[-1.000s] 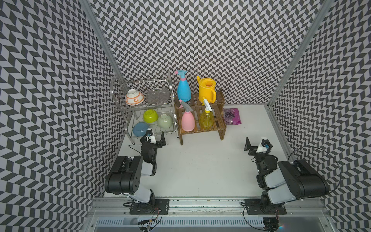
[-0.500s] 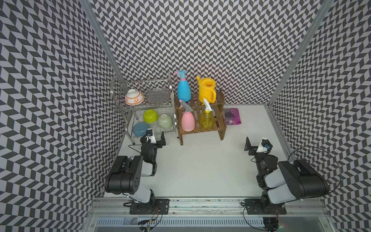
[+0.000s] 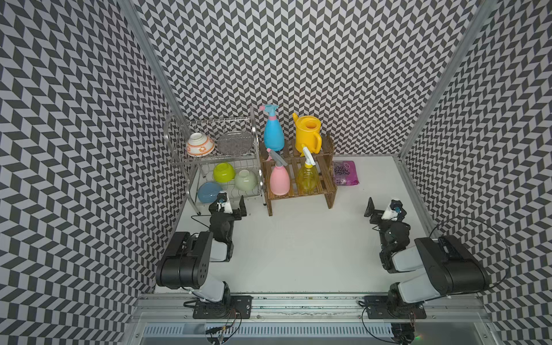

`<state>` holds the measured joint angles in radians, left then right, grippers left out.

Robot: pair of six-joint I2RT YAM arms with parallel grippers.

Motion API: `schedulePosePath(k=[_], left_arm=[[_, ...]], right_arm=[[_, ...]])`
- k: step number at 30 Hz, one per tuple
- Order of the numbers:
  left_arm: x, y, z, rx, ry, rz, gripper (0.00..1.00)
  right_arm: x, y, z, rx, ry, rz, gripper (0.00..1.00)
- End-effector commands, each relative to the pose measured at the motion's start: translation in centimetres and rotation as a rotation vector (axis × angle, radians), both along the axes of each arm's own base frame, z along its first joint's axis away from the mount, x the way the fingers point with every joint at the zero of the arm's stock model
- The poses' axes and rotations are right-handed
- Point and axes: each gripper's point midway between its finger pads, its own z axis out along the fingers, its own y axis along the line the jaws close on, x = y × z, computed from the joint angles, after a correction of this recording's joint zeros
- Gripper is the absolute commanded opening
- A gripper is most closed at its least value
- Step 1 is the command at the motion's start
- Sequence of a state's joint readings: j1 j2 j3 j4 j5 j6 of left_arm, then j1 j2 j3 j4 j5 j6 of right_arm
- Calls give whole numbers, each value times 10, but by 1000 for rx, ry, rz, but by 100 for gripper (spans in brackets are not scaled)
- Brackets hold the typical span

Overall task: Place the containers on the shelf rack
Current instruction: Reset both arms

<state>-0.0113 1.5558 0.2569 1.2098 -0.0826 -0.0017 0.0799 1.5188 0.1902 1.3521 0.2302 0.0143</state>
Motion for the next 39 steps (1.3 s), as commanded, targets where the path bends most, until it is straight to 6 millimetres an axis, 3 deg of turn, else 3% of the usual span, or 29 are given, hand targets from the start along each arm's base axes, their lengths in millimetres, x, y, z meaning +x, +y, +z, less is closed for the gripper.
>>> schedulePosePath(k=[1,19,21,22,27,39], left_arm=[[3,0,9,-7,-27,-6,100],[3,0,9,-6,-28,-6,100],[3,0,9,-6,-27,-6,100],[3,0,8,-7,-25,-6,100],[3,0,9,-6,-27,-5,100],[3,0,9,-6,-27,-6,100]], right_arm=[[11,-10,-5,30,36,-53,100],[12,-8,-5,16,47,-49,100],[8,-2,2,4,16,-23,100],[-2,1,-3,-9,13,1,100],[-38,-2,11,-1,-101,-1,100],[-35,-4,8,3,-85,-13,100]])
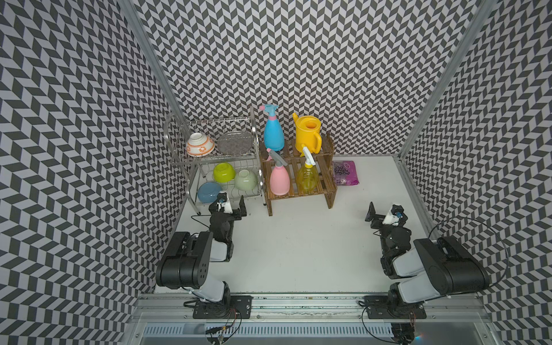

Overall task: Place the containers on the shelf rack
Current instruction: Reset both arms

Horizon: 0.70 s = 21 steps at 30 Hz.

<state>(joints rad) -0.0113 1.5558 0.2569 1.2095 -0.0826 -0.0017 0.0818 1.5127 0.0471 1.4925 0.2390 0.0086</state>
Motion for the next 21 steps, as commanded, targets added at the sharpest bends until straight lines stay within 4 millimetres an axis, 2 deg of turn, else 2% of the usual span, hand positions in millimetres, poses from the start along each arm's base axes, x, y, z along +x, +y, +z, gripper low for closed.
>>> schedulePosePath(k=[1,5,10,13,15,18,20,21], left_arm=[[3,0,9,-6,-27,-6,100],[3,0,9,-7,-27,-6,100],[3,0,9,-6,-28,-6,100],[3,-1,9,-7,-27,-6,100],[3,0,9,-6,-28,-6,100],[3,0,8,-6,-25,-6,100],[3,0,9,-6,-27,-6,100],[3,-1,9,-6,-27,-7,100]], right_arm=[[-2,0,22,8,-85,-4,100],[-8,-1,23,11,-101,-5,100],[-5,-1,22,10,-94,-8,100],[16,-6,13,25,-25,-42,100],[48,-6,3,23,70,-62,100],[32,-6,6,29,24,-50,100],[47,-5,5,22,62,-54,100],[44,-4,9,23,44,-45,100]])
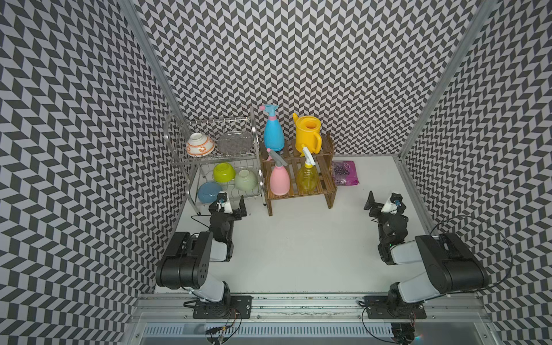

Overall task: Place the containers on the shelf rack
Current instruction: Reset both arms

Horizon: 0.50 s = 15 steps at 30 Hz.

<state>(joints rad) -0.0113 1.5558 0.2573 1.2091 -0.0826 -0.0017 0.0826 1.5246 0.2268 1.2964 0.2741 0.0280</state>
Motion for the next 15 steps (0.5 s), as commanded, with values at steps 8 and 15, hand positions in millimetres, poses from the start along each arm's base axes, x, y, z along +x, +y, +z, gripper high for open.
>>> schedulePosePath(k=[8,15], left_arm=[[3,-1,9,-6,-27,-7,100],[3,0,9,-6,-26,-6,100]], right_arm=[[4,-5,-4,13,20,-31,100],[5,-4,-4,12,24,-29,100]])
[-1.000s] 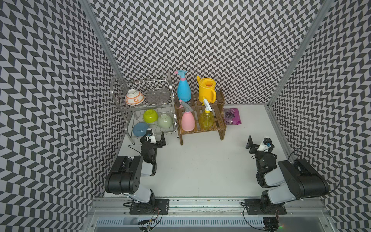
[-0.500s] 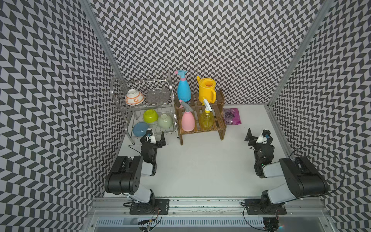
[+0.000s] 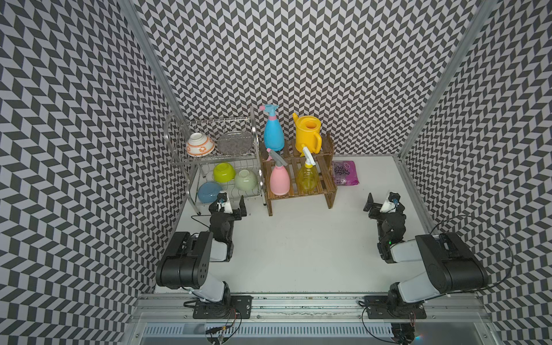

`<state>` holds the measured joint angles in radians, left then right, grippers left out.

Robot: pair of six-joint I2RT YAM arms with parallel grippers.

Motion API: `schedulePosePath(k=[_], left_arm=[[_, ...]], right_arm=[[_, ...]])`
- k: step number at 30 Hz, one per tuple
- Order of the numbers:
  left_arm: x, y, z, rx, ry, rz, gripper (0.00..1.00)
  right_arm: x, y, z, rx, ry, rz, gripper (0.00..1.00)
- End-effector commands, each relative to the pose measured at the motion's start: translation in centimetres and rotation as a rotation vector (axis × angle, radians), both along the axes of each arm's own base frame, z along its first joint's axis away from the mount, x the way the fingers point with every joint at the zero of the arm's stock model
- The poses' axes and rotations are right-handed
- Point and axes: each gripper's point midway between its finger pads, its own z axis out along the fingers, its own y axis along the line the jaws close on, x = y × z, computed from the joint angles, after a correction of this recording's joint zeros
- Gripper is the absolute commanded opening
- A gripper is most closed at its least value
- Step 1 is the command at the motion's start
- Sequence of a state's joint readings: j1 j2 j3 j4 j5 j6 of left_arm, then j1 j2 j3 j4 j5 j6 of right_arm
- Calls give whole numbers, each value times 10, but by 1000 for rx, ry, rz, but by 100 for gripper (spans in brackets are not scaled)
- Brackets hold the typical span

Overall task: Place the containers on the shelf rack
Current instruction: Reset both arms

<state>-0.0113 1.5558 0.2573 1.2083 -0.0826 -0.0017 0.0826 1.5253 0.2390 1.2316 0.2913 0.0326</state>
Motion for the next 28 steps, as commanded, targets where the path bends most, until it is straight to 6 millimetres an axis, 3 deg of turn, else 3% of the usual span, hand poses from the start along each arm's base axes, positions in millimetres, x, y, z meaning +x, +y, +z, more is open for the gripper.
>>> schedulePosePath(k=[1,11,19,28], left_arm=[[3,0,9,-6,-28,-6,100],[-3,-8,12,19,-47,-22,100],[-42,-2,29,14,-184,25,100],[-34,-6,26,26,-157,15,100]], right_arm=[[3,-2,7,11,-29,-14,100],[3,-2,8,13,-31,-14,100],[2,-2,8,13,-35,-15,100],[2,-2,8,14,-38,-16,100]])
